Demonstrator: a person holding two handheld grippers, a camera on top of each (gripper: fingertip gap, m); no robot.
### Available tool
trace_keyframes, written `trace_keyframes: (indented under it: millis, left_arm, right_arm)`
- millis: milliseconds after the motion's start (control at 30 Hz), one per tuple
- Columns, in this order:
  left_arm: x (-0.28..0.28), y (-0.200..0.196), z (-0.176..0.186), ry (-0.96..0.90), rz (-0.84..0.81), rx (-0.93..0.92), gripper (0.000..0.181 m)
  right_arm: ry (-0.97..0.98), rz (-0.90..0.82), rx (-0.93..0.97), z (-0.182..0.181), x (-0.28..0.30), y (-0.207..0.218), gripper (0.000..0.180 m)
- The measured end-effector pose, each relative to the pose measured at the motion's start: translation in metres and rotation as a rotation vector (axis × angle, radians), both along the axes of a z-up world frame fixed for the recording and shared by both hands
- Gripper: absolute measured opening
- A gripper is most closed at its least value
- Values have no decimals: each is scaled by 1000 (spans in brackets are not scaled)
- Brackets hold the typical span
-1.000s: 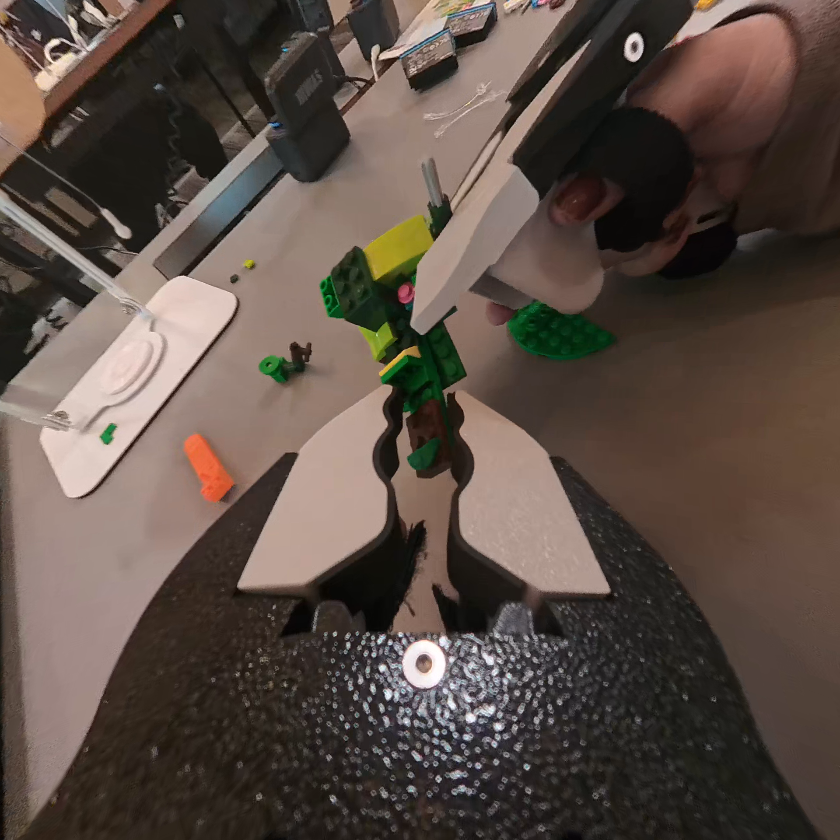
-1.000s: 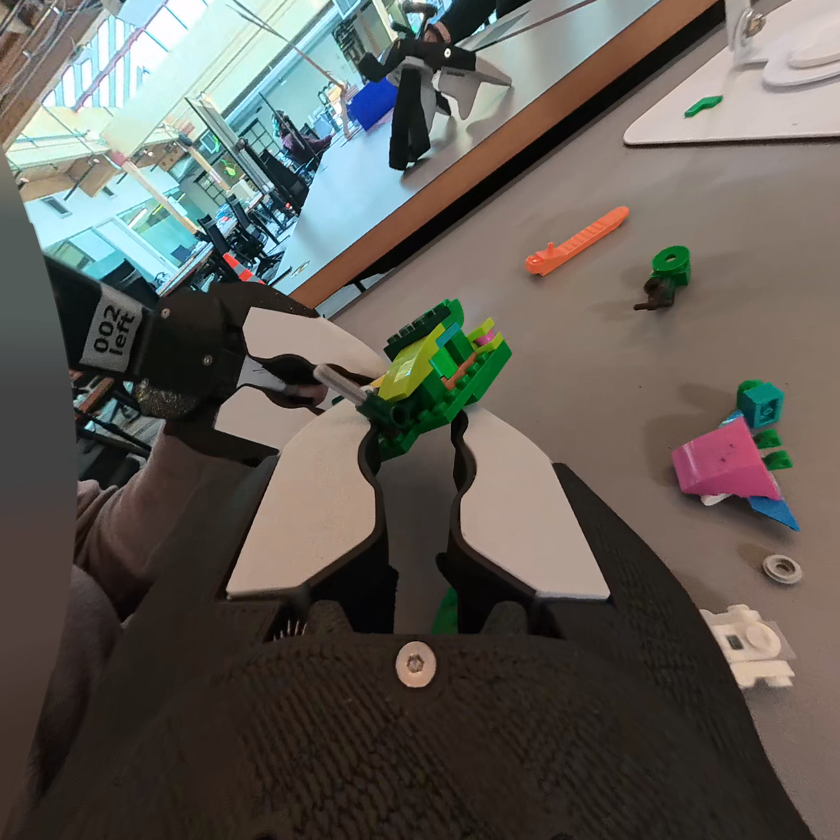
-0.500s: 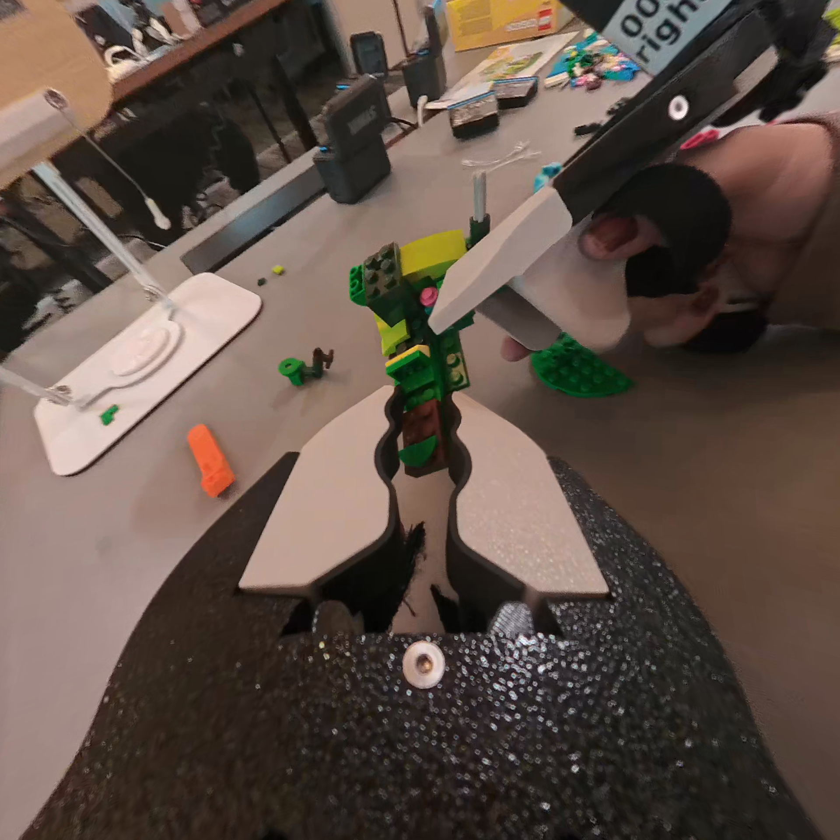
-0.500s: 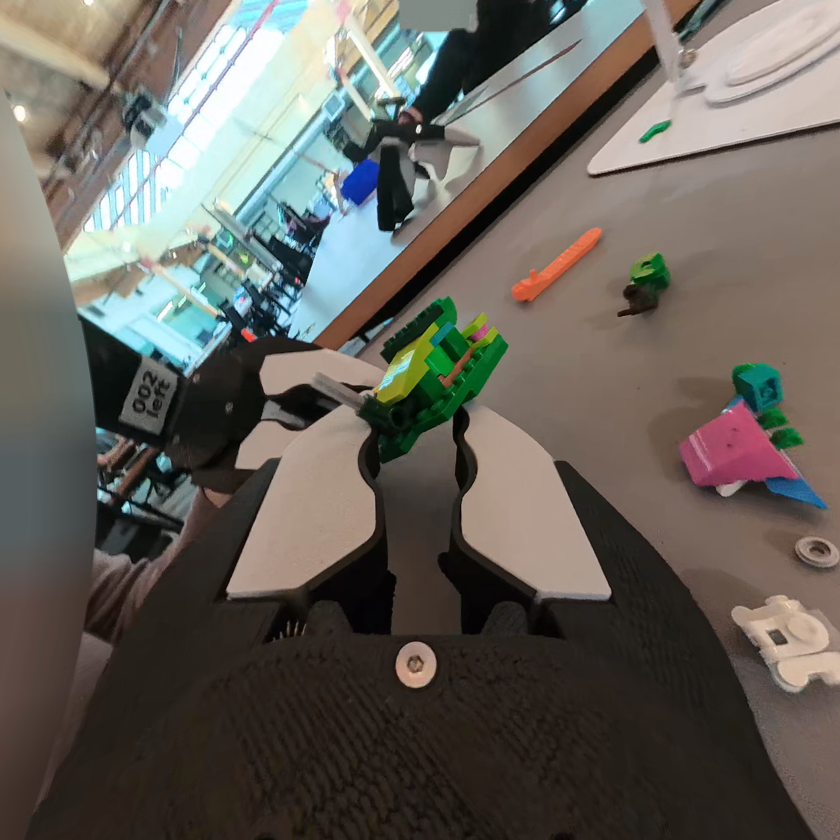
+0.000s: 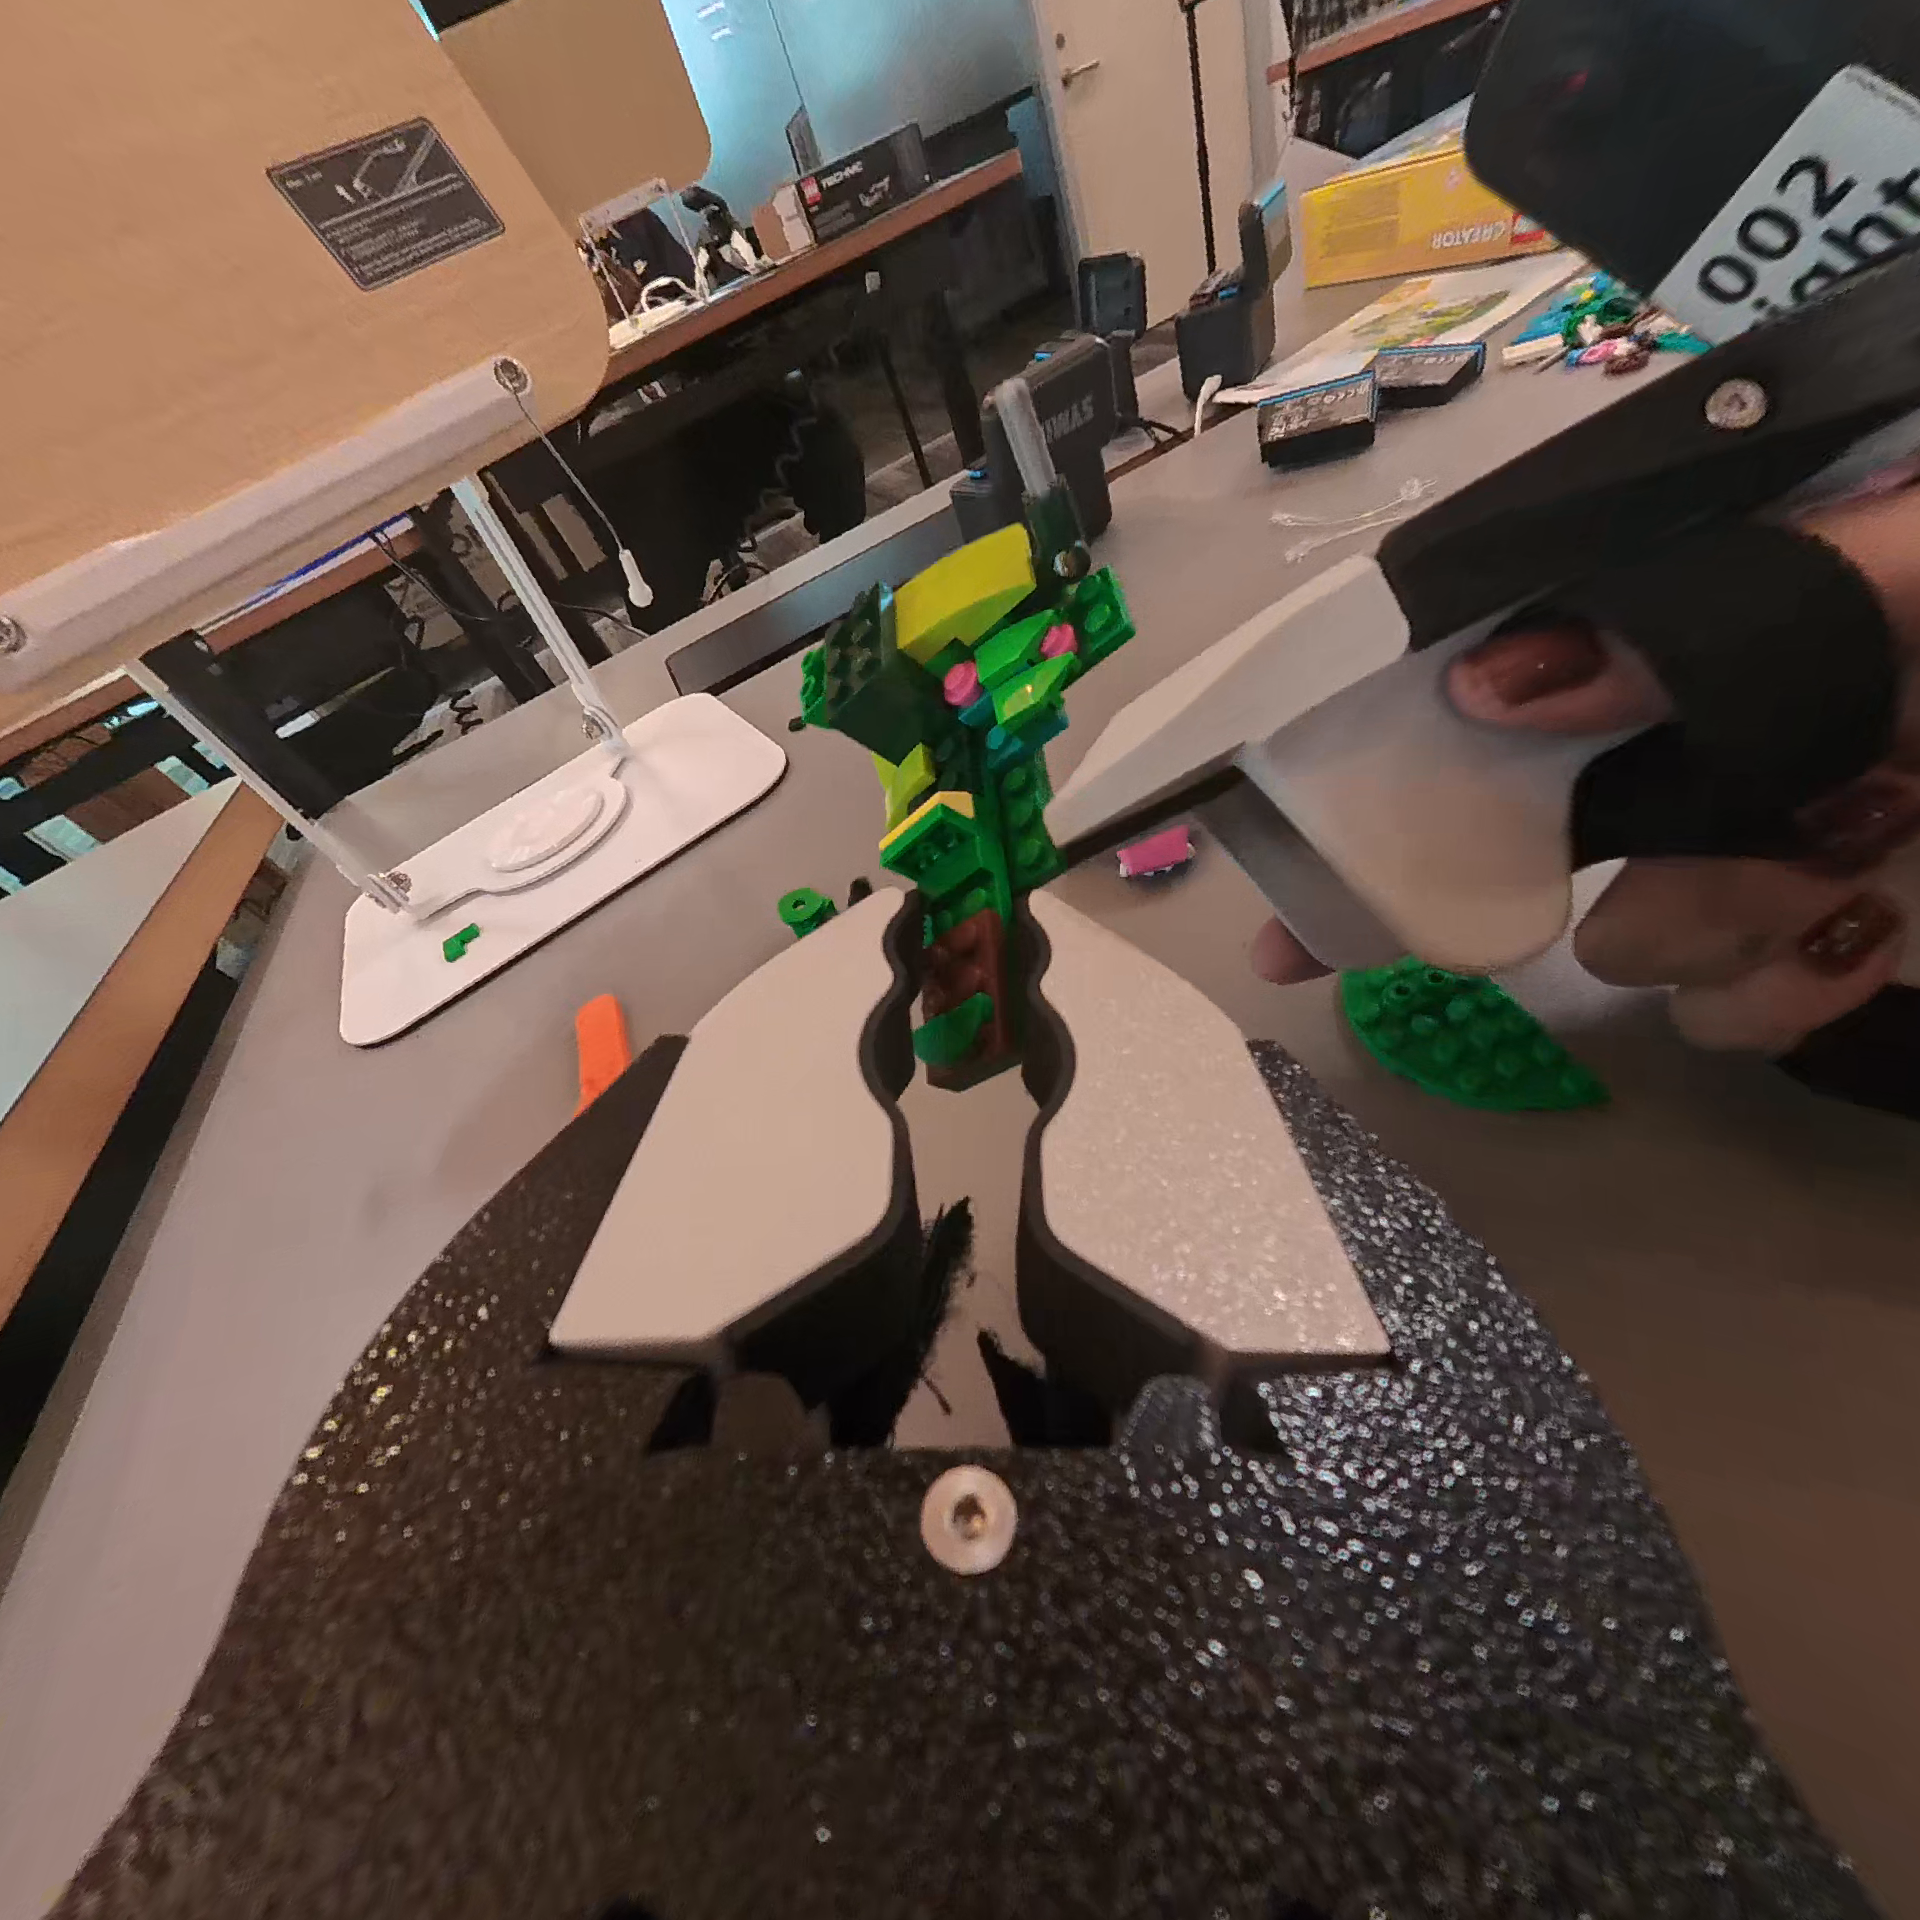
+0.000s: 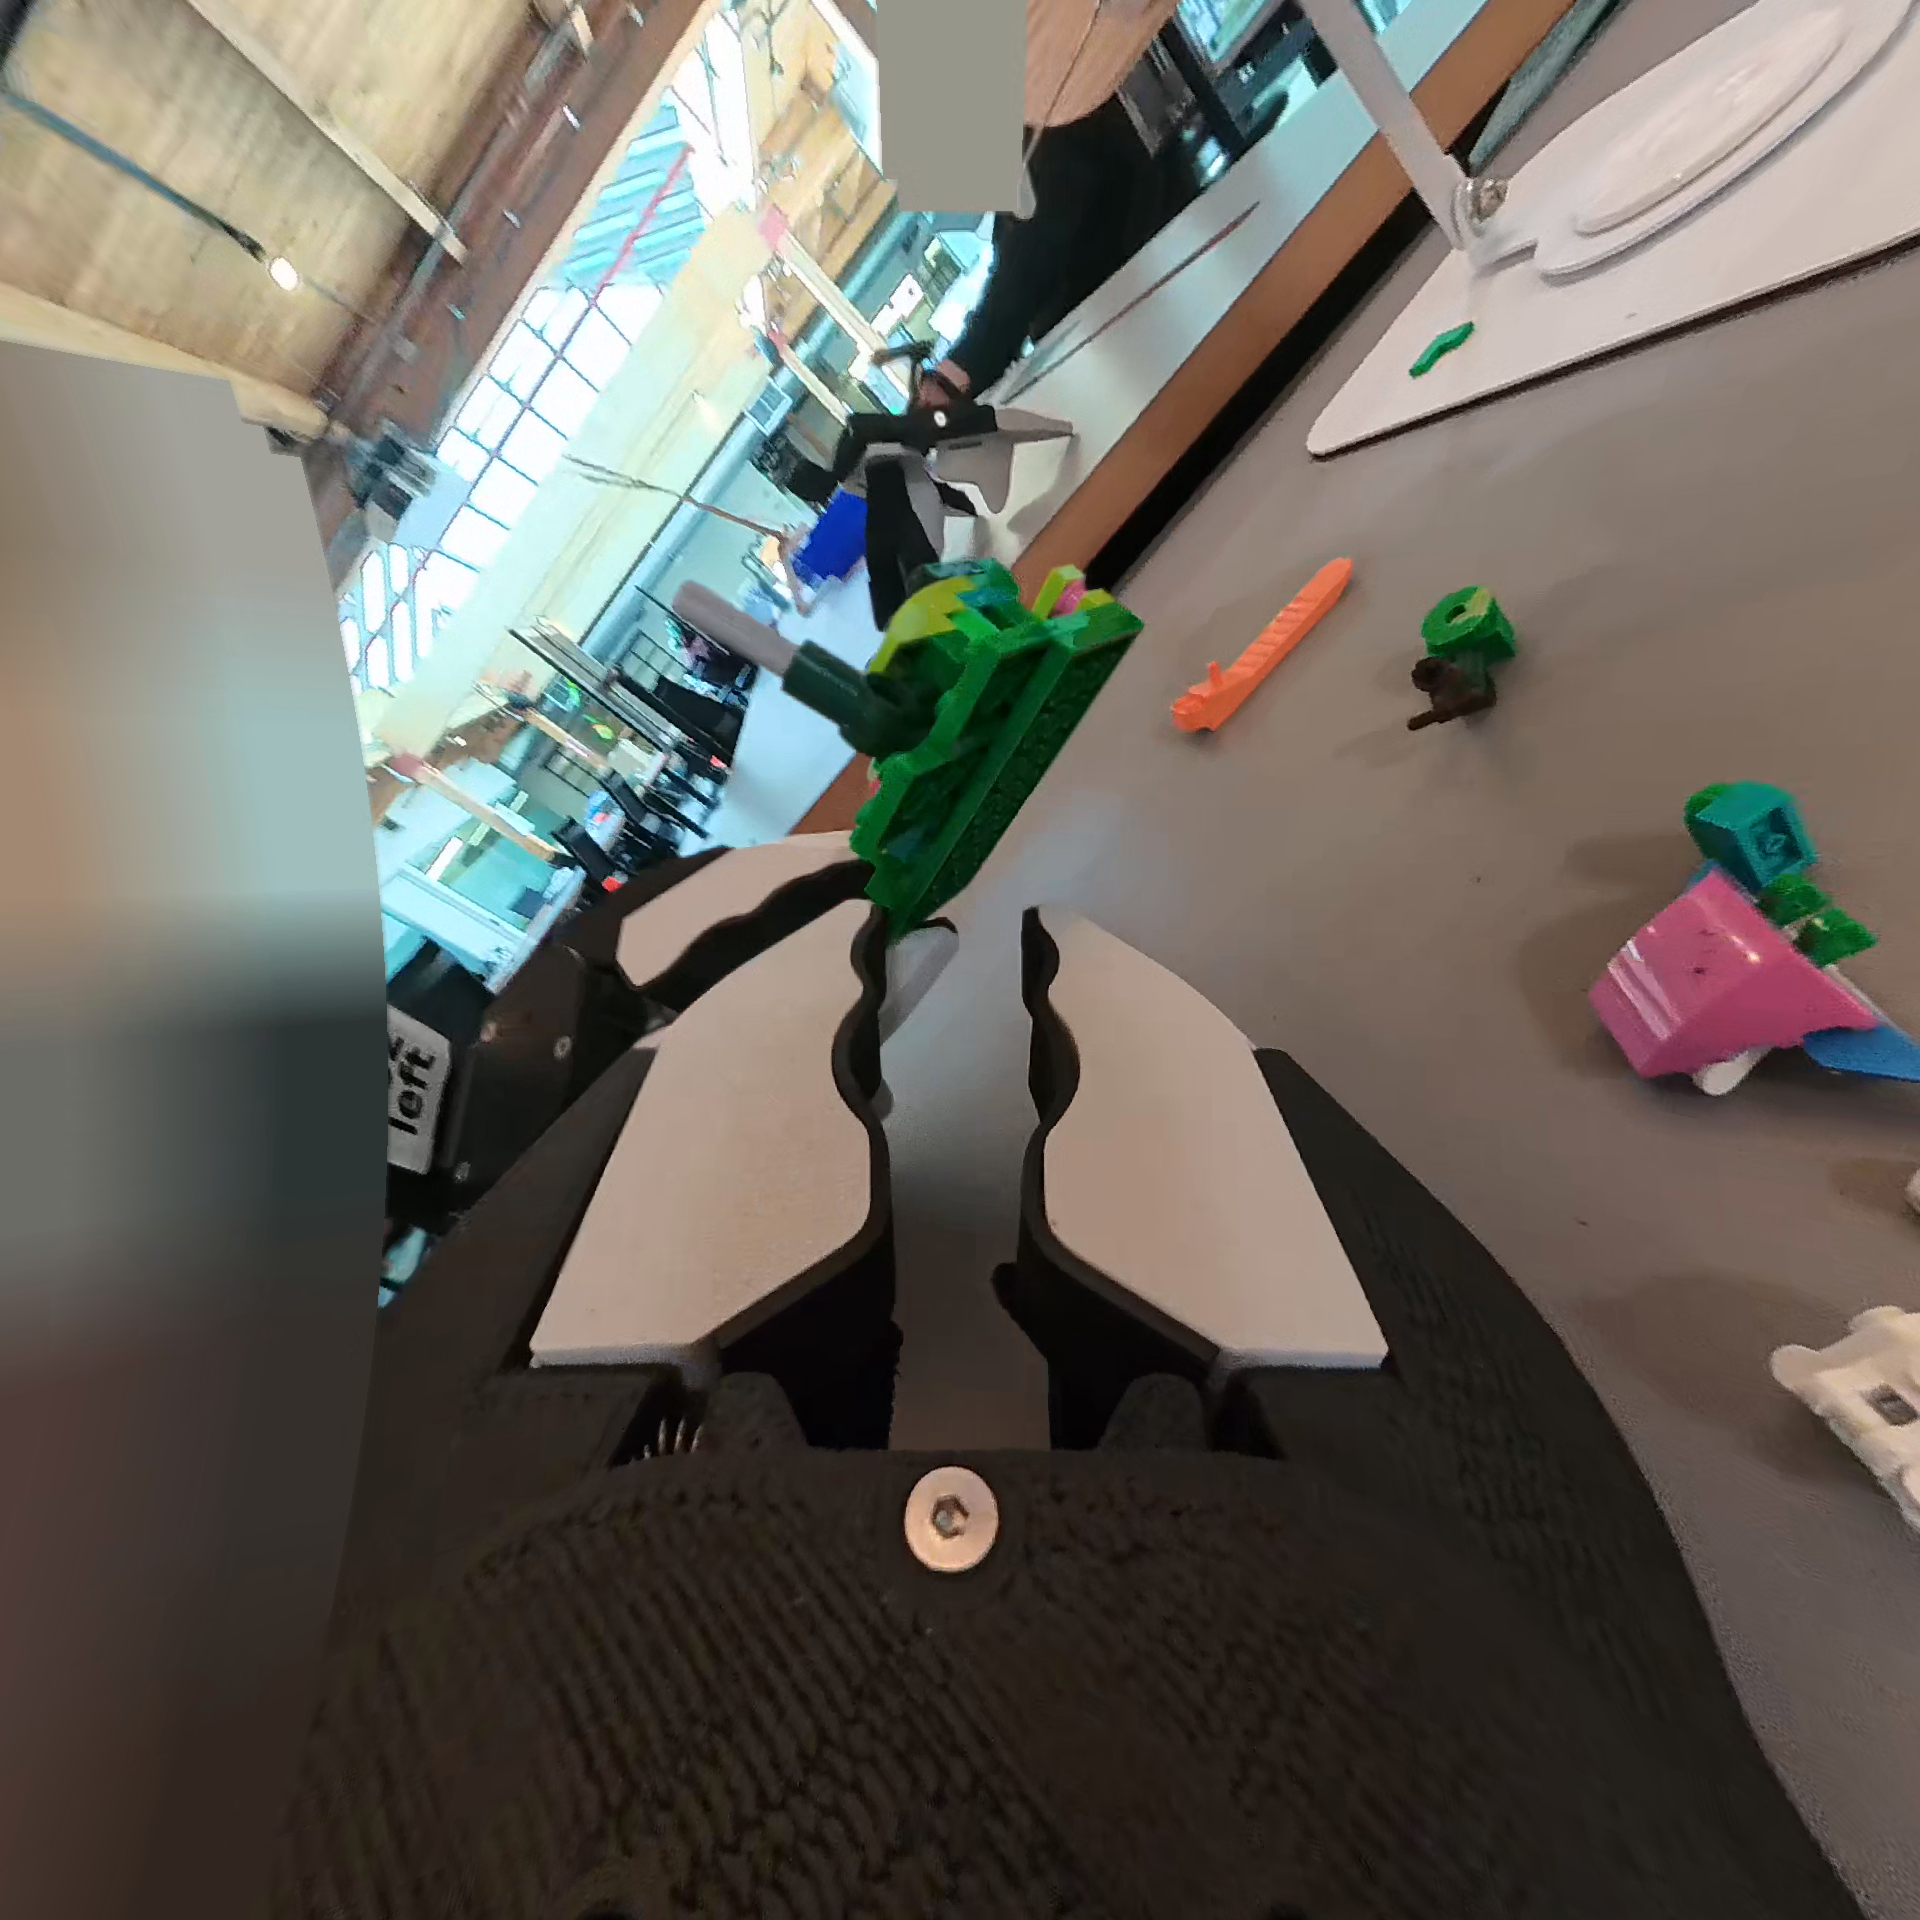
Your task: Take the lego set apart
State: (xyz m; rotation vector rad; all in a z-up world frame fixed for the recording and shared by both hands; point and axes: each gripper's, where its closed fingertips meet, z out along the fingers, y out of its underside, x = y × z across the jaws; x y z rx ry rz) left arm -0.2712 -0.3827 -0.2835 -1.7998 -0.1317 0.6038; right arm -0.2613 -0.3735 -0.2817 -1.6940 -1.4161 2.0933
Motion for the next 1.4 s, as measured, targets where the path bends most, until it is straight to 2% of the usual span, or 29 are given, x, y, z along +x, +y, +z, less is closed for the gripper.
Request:
trace_keyframes:
  millis: [133, 167, 233, 400, 533, 633, 800, 833, 900, 967, 1067, 1200, 1400]
  left_arm:
    - [6, 4, 1, 55, -6, -12, 16]
    - [7, 6, 0, 80, -2, -23, 16]
    - [6, 6, 0, 87, 20, -26, 16]
    - [8, 6, 4, -44, -25, 71, 16]
    - [9, 6, 0, -127, -85, 61, 18]
    - [7, 1, 1, 21, -76, -12, 29]
    - [10, 4, -15, 190, -78, -207, 53]
    - [7, 3, -15, 239, -47, -225, 46]
    - [7, 3, -12, 362, -12, -243, 21]
    - [7, 4, -11, 412, 16, -262, 18]
    - [5, 1, -11, 315, 14, -235, 13]
    - [3, -1, -19, 260, 2, -259, 10]
    - [4, -2, -32, 203, -40, -318, 9]
  right_arm:
    - [19, 10, -124, 8, 0, -2, 20]
    - [15, 9, -128, 8, 0, -2, 12]
    - [17, 4, -94, 6, 0, -1, 9]
    - [55, 18, -69, 12, 2, -2, 7]
    - [47, -4, 56, 6, 1, 0, 4]
    - [33, -28, 147, 0, 0, 4, 4]
    - [16, -32, 117, 0, 0, 5, 4]
    - [11, -32, 110, -1, 0, 5, 4]
    - [9, -37, 103, 0, 0, 5, 4]
    - [12, -37, 123, 0, 1, 6, 4]
    - [19, -20, 209, -3, 2, 5, 5]
    - [58, 6, 440, -8, 4, 2, 5]
    - [41, 62, 580, -19, 9, 1, 6]
